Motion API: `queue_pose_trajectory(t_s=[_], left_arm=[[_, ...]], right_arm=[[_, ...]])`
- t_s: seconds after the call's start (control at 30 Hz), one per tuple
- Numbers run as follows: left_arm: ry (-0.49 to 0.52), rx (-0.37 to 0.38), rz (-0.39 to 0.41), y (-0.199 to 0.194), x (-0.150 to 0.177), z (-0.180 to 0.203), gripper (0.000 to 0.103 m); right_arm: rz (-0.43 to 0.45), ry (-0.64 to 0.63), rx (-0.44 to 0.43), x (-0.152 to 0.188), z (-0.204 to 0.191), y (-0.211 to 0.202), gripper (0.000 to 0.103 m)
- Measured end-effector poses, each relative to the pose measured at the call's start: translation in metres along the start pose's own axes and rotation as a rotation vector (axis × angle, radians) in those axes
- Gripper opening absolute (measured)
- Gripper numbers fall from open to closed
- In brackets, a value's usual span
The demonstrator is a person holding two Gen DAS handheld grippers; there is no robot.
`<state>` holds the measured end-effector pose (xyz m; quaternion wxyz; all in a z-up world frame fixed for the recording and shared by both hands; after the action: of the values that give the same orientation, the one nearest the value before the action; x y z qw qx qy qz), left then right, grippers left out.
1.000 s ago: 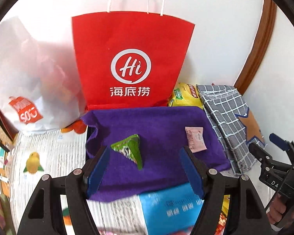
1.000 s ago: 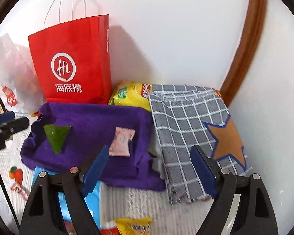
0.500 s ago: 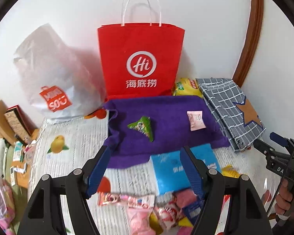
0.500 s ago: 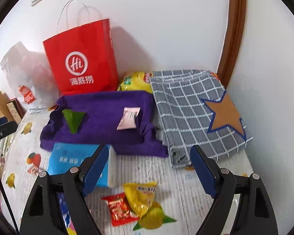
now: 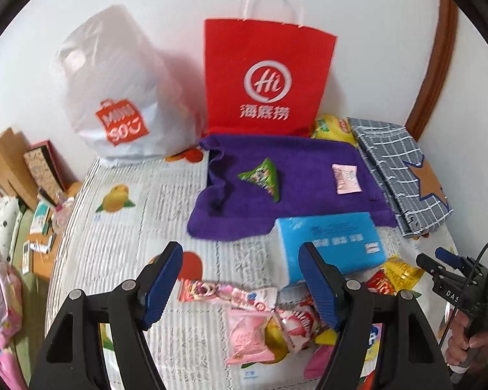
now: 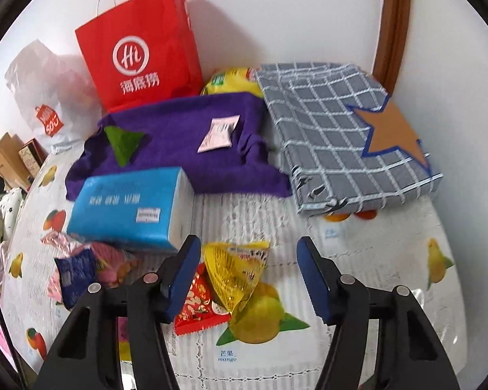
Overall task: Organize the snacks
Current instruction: 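Move the right tool to the yellow chip bag and grasp it, then grasp the pink Lotso candy stick with the left tool while the right tool holds the chip bag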
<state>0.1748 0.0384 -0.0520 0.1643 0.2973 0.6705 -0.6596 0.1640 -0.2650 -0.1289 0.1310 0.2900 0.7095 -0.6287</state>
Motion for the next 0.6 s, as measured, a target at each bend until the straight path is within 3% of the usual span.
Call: queue_pose_trajectory(t_s=[0.47, 0.6], left_arm=[[-0.104, -0.038, -0.080, 0.022, 0.033, -0.037, 0.072], [-0.118, -0.053, -0.092, 0.025, 0.039, -0.045, 0.072]], right_arm=[[-0.080, -0.034, -0.044, 0.024, -0.005, 0.052, 0.059], [-0.081, -0.029, -0.051, 0.025, -0.006, 0.054, 0.047]])
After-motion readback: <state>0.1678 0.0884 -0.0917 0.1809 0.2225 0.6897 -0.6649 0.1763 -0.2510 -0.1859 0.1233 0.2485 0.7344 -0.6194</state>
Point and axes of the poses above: each gripper's, at about its wrist camera, not at the fingertips, and y roughly the way its jaws point, z to its right, x to its underside, the point moved 2 cm from there along y, roughly the way its jaws point, and after that the axes turned 11 degrees about y, right-handed, at the moved point
